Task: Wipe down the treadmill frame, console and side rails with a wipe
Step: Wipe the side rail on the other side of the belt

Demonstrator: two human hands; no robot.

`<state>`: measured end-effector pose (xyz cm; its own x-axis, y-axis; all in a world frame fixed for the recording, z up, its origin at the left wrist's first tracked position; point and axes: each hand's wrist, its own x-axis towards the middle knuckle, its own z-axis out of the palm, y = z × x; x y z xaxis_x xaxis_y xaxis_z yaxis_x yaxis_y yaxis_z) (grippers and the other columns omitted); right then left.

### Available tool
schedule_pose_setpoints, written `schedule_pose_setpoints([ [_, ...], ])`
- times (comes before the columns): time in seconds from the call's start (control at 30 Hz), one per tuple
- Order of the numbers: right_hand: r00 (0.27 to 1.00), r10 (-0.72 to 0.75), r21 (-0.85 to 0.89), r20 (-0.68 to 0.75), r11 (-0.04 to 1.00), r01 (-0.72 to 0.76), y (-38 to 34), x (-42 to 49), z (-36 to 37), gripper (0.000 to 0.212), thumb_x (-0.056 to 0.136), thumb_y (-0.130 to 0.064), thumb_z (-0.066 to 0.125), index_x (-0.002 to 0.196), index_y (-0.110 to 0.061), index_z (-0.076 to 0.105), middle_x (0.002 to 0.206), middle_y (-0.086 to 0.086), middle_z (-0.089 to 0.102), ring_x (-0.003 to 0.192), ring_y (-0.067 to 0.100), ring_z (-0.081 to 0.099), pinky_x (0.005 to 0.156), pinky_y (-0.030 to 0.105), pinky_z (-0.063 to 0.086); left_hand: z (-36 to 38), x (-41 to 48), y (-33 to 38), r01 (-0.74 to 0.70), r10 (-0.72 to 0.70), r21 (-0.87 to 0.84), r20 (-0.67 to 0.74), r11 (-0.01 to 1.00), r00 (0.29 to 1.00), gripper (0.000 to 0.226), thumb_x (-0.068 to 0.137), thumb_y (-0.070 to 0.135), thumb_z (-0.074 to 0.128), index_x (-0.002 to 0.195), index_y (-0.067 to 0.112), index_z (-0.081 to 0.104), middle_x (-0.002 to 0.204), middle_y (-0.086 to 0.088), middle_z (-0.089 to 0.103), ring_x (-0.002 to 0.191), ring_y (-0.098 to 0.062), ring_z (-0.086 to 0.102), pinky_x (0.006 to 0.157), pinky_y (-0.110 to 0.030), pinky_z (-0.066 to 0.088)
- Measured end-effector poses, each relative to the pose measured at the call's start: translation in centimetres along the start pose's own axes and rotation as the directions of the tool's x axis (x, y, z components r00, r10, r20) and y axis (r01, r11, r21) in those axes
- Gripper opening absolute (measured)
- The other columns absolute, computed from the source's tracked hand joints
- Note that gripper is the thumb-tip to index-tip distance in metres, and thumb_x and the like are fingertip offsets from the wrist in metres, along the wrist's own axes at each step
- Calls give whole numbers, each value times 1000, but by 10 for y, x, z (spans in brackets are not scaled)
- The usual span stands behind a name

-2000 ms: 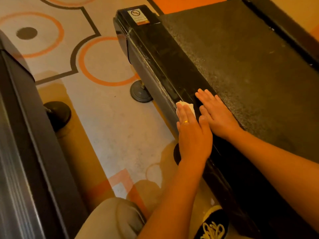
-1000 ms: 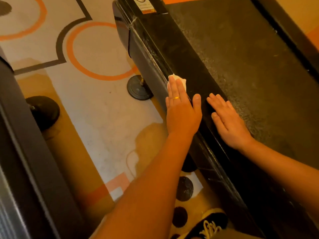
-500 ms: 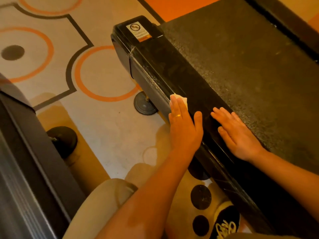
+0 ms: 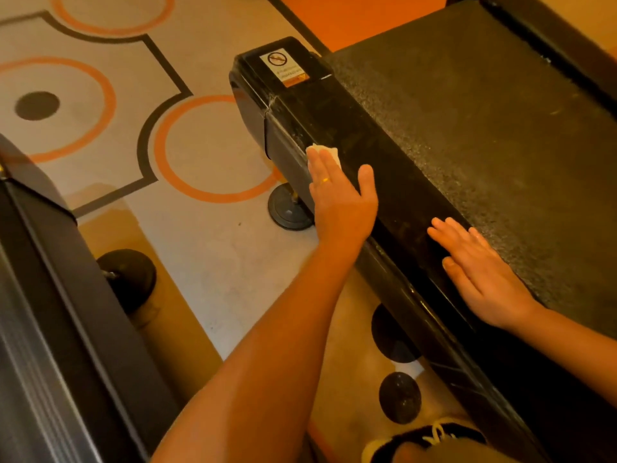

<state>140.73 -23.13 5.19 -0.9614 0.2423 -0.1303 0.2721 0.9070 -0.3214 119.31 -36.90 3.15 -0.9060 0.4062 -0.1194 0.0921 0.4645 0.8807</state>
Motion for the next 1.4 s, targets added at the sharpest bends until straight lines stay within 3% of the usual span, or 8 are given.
schedule_pose_setpoints([
  [0.1, 1000, 6, -9, 18, 1000, -6, -1, 1, 0, 51, 106, -41, 22, 157, -32, 22, 165, -15, 16, 153, 6, 8, 125, 48, 9, -21, 42, -6, 27, -27, 23, 14, 999, 1000, 79, 105, 54, 31, 160, 12, -7, 168, -4, -12, 154, -34, 7, 122, -45, 18],
  [0.3, 999, 23, -1, 43, 1000, -23, -2, 0, -2, 53, 105, -41, 23, 157, -32, 21, 165, -15, 15, 153, 6, 7, 125, 47, 8, -18, 25, -16, -14, 14, 3, 41, 1000, 999, 79, 105, 50, 35, 160, 14, -9, 169, -4, -10, 152, -34, 16, 119, -44, 27],
  [0.47, 998, 34, 186, 53, 982, -43, -18, 51, -13, 57, 100, -46, 36, 154, -32, 27, 164, -15, 18, 152, 3, 5, 126, 47, 3, -11, -5, -24, -40, 40, -46, -2, 998, 999, 79, 106, 38, 42, 159, 14, -10, 169, -6, -1, 147, -33, 26, 115, -39, 33],
  [0.6, 999, -16, 86, 46, 996, 12, -62, 153, 1, 53, 107, -32, 33, 158, -23, 20, 165, -7, 11, 150, 4, -2, 124, 34, -4, -3, 1, -16, 17, -22, -121, -42, 992, 999, 74, 107, 43, 36, 160, 18, -9, 169, -4, -3, 150, -32, 19, 119, -44, 26],
  [0.73, 1000, -29, -29, 0, 999, 29, -86, 221, 4, 52, 109, -30, 28, 159, -21, 18, 167, -4, 9, 153, 10, 0, 121, 34, -5, -13, 35, -23, -11, 1, -178, -58, 984, 998, 70, 108, 43, 31, 161, 19, -7, 169, 0, -6, 155, -25, 3, 122, -39, 13],
  [0.87, 997, -71, -67, -6, 995, 70, -87, 232, 3, 53, 108, -29, 28, 159, -21, 16, 167, -5, 8, 153, 9, -1, 123, 35, -4, -31, 76, -35, -86, 79, -87, -81, 992, 994, 69, 108, 40, 30, 160, 11, -5, 168, -7, -8, 155, -20, -5, 126, -43, 3],
  [1.1, 998, -60, -86, 1, 995, 60, -90, 232, 0, 54, 108, -31, 25, 160, -23, 12, 167, -8, 6, 152, 7, -3, 124, 34, -5, -50, 122, -31, -60, 67, 86, -91, 995, 994, 65, 109, 39, 22, 159, 10, -8, 168, -7, -13, 154, -20, -14, 123, -39, -9],
  [1.4, 998, -69, -100, 12, 993, 69, -90, 232, -1, 53, 109, -33, 22, 160, -24, 10, 166, -9, 3, 152, 5, -5, 123, 32, -6, -81, 177, -27, -5, 12, 103, -75, 995, 997, 65, 109, 38, 22, 159, 5, -4, 168, -14, -7, 155, -26, -9, 124, -44, -4],
])
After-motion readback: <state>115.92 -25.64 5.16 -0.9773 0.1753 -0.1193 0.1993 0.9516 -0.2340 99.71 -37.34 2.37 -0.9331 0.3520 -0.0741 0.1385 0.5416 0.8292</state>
